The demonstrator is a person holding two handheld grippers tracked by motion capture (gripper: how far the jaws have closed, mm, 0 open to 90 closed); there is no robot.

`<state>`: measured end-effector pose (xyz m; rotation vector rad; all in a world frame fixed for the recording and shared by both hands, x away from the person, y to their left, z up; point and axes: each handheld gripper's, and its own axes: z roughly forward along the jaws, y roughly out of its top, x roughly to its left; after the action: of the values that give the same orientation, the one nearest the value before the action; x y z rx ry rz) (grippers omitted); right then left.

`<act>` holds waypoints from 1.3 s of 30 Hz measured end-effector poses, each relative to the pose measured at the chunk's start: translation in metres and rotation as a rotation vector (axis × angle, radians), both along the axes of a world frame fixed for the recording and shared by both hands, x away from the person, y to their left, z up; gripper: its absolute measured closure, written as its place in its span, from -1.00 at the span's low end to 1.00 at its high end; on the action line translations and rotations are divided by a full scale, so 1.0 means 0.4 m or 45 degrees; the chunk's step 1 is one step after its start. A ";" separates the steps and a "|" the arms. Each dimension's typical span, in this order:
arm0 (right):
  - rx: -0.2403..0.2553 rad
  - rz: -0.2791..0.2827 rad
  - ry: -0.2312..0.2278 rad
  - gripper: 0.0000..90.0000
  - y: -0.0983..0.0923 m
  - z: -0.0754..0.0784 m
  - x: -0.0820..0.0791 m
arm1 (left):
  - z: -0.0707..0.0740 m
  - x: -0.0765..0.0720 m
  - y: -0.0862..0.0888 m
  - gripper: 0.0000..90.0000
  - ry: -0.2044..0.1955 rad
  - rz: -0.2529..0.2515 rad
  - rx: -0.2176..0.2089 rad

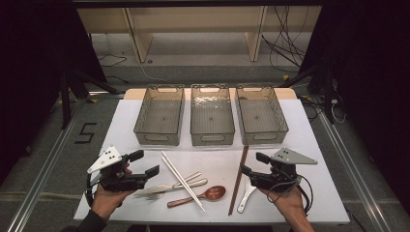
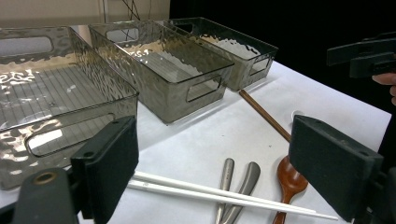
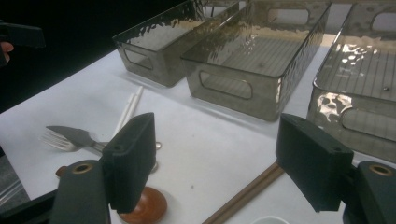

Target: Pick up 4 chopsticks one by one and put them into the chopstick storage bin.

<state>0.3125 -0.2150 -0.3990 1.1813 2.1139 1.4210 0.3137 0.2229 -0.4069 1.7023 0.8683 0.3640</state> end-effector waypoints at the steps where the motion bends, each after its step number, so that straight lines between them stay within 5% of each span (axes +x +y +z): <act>1: -0.002 -0.010 0.013 -0.34 -0.001 0.000 0.002 | 0.000 0.000 0.000 -0.65 0.000 -0.001 0.000; 13: -0.075 -0.021 0.077 -0.31 0.005 -0.001 0.021 | -0.002 0.002 0.000 -0.65 0.004 0.000 0.003; 25: -0.188 0.062 0.133 -0.26 0.037 0.001 0.046 | -0.002 0.004 0.003 -0.65 0.005 0.013 0.001; 35: -0.331 0.003 0.271 -0.18 0.042 -0.013 0.105 | -0.001 0.004 0.002 -0.65 0.001 0.012 -0.001; 39: -0.402 -0.012 0.372 -0.15 0.052 -0.034 0.155 | -0.001 0.004 0.002 -0.65 0.000 0.011 0.000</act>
<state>0.3745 -0.1943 -0.4126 1.3287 2.4100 0.9052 0.3152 0.2238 -0.4072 1.6988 0.8758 0.3704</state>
